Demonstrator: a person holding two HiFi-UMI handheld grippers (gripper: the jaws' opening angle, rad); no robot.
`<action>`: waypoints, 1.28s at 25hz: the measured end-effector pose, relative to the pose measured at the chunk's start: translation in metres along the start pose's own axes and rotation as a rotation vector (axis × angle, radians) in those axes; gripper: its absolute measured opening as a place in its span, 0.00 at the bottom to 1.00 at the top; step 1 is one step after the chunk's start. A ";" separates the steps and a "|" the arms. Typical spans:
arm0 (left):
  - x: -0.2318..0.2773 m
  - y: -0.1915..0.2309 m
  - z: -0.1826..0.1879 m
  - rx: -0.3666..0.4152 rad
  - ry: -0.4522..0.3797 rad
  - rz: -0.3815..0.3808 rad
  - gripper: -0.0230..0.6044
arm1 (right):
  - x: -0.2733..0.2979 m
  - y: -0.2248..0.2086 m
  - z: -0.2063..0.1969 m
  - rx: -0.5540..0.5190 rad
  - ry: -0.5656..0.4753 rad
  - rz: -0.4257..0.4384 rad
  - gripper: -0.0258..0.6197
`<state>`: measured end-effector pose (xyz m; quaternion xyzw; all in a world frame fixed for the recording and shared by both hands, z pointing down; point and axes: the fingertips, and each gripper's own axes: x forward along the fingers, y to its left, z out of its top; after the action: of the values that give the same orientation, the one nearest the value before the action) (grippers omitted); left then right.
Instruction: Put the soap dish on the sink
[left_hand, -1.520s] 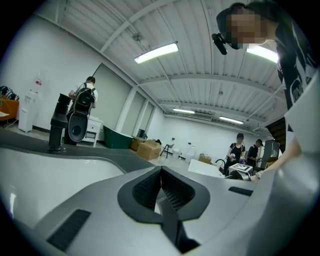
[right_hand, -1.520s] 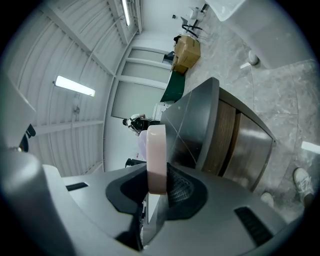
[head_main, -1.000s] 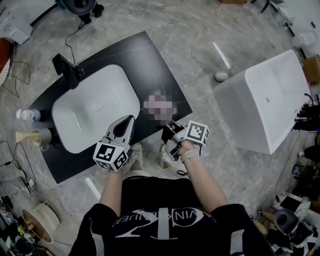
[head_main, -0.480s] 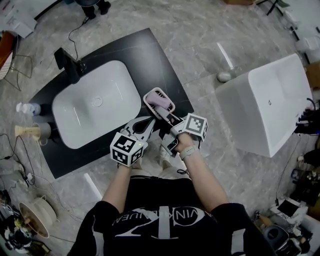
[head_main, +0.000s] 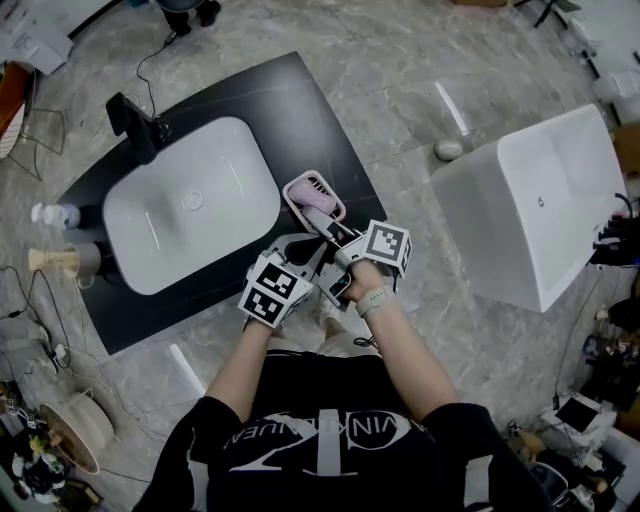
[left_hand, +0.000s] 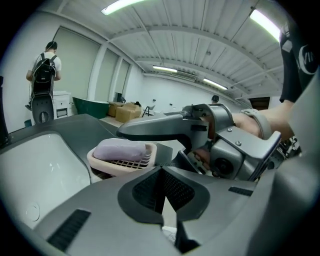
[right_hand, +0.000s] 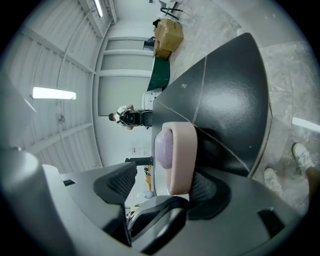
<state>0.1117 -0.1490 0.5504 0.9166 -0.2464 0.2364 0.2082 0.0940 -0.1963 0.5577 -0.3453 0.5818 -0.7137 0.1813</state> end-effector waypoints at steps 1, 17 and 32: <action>0.001 -0.001 0.000 -0.006 0.006 -0.001 0.06 | 0.000 0.000 0.000 -0.007 0.000 0.004 0.49; 0.007 0.003 0.001 -0.125 0.028 0.011 0.06 | -0.020 -0.007 0.000 0.045 -0.025 -0.023 0.50; -0.001 0.008 -0.002 -0.177 0.018 0.030 0.06 | -0.041 -0.017 -0.010 0.064 -0.020 -0.028 0.50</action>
<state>0.1055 -0.1541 0.5535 0.8886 -0.2784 0.2248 0.2870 0.1184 -0.1578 0.5615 -0.3547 0.5520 -0.7309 0.1879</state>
